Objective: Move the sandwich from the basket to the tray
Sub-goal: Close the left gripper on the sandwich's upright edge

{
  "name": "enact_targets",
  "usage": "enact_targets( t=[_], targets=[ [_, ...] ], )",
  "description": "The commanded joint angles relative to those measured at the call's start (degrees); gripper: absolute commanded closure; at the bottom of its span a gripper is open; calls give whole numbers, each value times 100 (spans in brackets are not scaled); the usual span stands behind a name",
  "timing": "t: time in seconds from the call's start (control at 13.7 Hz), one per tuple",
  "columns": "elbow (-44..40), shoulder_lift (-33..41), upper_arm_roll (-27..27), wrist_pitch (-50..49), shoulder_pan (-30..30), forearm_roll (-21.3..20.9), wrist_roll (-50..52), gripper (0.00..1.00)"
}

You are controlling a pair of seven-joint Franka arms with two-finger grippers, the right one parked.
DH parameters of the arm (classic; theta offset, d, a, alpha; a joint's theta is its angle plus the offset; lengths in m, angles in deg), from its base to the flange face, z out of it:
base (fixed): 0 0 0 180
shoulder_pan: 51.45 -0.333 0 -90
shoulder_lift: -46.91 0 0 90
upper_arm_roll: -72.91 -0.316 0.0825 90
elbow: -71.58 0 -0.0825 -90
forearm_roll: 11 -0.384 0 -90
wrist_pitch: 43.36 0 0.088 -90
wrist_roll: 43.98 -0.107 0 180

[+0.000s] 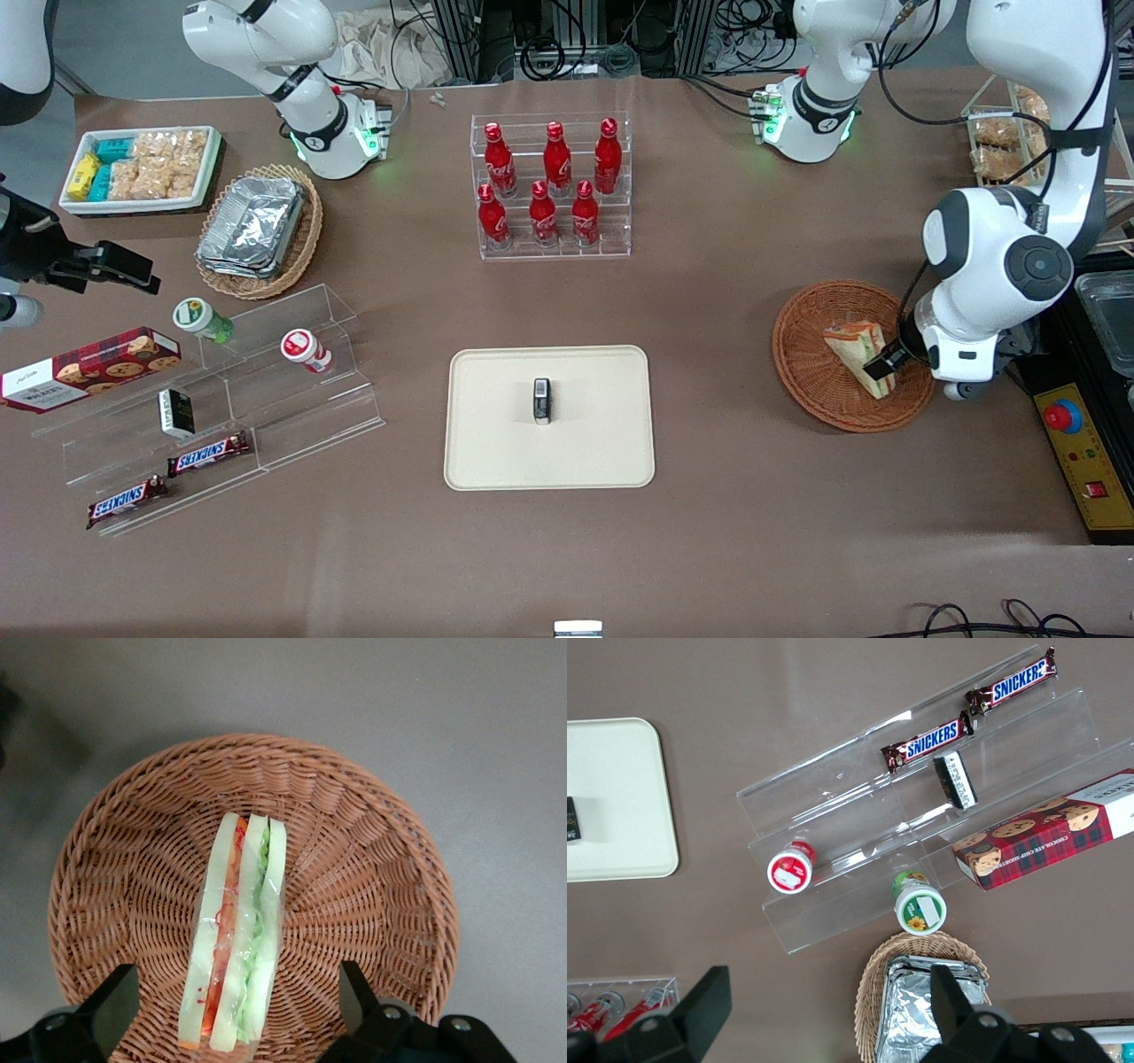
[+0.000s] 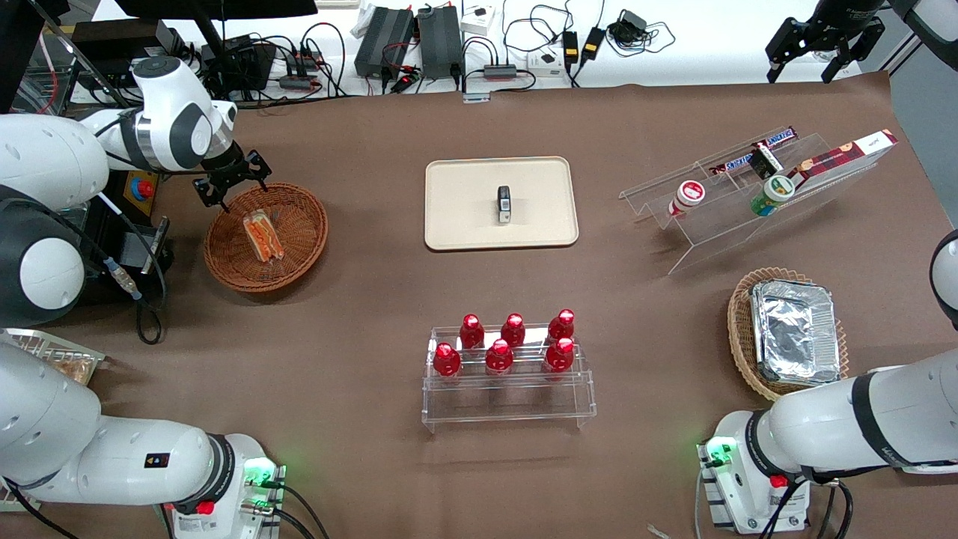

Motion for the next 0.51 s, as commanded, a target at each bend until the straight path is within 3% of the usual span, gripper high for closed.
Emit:
enact_targets(
  t=[0.0, 0.44],
  targets=[
    [428, 197, 23, 393, 2, -78, 162, 0],
    [551, 65, 23, 560, 2, -78, 171, 0]
  ],
)
